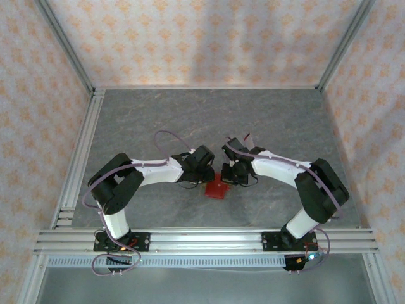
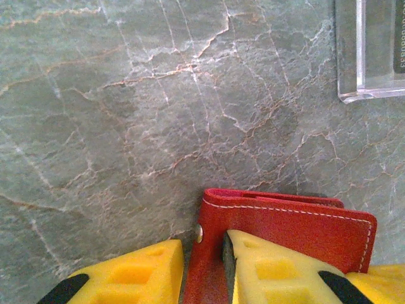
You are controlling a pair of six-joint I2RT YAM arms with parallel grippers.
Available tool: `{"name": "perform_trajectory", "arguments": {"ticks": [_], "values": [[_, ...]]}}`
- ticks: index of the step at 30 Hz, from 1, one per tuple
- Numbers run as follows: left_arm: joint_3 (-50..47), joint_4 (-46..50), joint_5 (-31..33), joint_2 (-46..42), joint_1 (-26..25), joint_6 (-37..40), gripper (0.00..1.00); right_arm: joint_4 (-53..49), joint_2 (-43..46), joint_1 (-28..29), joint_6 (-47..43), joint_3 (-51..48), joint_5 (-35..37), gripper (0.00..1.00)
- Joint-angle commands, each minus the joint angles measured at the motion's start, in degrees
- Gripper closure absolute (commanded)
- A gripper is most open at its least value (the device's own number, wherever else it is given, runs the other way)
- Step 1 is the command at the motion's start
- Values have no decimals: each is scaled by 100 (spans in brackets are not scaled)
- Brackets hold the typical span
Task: Put the credit cards into the card holder
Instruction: Open the card holder at the center of the table.
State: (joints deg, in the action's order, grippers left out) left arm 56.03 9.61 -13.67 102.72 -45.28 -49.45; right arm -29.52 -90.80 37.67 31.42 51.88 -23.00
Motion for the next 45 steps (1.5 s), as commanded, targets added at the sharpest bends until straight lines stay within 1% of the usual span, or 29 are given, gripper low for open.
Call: {"name": "perform_trajectory", "arguments": {"ticks": [1, 11, 17, 20, 25, 30, 32, 37, 39, 41, 45], "values": [[-212, 645, -460, 302, -157, -5, 74, 124, 184, 21, -59, 252, -208, 100], [66, 479, -748, 333, -234, -52, 74, 257, 439, 21, 59, 307, -571, 100], [9, 341, -923, 124, -204, -154, 73, 584, 409, 21, 222, 200, -892, 100], [-72, 404, -877, -46, -146, -213, 73, 731, 336, 21, 302, 200, -1008, 100], [-297, 499, -728, -395, -57, -298, 73, 858, 181, 21, 352, 284, -1144, 90], [-499, 484, -708, -579, 3, -368, 73, 929, 14, 21, 370, 318, -1198, 85], [-568, 483, -691, -658, 37, -403, 73, 936, -51, 21, 371, 323, -1197, 81], [-793, 622, -578, -972, 173, -493, 73, 863, -133, 21, 355, 320, -1136, 78], [-895, 661, -566, -1089, 245, -504, 73, 864, -126, 22, 349, 338, -1149, 78], [-969, 674, -600, -1170, 315, -496, 73, 861, -128, 29, 347, 371, -1170, 81], [-1087, 762, -610, -1350, 430, -443, 73, 734, -136, 39, 294, 470, -1113, 92]]}}
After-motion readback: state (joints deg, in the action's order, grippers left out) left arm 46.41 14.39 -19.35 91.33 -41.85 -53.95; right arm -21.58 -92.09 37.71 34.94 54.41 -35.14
